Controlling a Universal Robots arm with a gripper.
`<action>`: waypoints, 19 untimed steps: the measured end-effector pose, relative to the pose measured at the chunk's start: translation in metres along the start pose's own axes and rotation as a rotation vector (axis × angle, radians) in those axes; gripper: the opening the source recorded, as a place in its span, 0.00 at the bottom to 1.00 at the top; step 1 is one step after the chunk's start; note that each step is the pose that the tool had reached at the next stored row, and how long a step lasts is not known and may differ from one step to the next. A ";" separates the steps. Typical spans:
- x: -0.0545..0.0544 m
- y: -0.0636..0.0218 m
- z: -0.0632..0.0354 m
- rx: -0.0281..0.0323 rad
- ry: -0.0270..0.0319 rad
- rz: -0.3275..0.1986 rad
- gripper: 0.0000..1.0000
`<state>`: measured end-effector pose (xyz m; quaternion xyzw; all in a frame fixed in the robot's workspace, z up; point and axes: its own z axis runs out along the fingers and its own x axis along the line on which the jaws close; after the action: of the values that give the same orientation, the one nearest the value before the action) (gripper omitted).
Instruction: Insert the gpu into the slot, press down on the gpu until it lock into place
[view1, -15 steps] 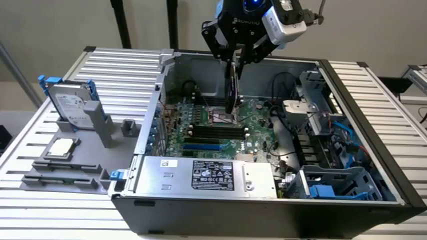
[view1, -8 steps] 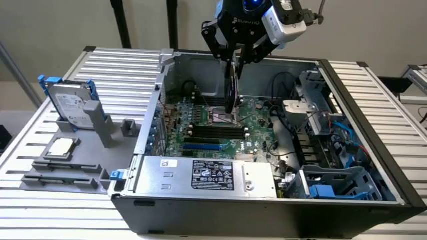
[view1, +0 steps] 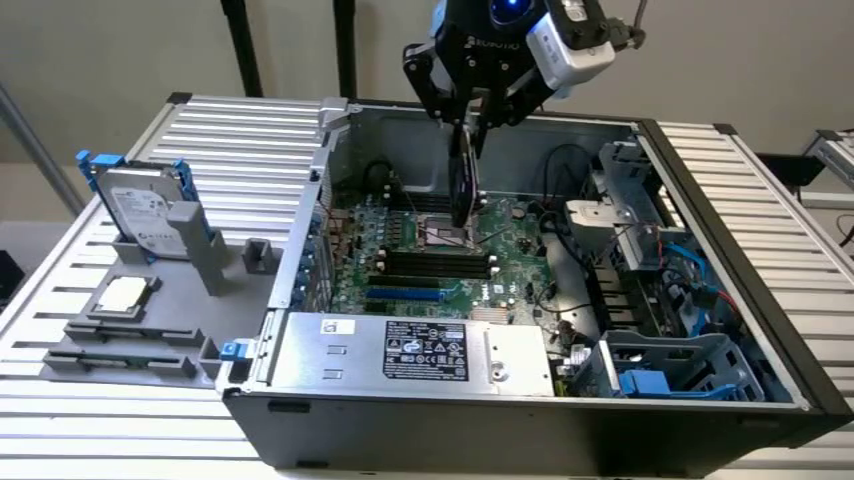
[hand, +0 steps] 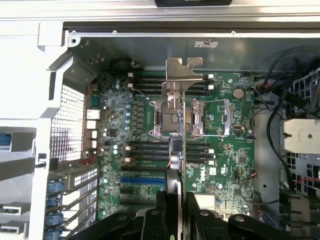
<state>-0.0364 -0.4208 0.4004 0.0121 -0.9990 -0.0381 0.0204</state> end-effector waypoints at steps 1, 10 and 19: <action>0.000 0.0000 0.0001 0.0008 0.0014 -0.018 0.26; 0.000 -0.0001 0.0019 0.0074 0.0140 -0.180 0.26; 0.000 -0.0003 0.0040 0.0139 0.0265 -0.344 0.26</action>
<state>-0.0363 -0.4208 0.3964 0.1837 -0.9820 -0.0340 0.0267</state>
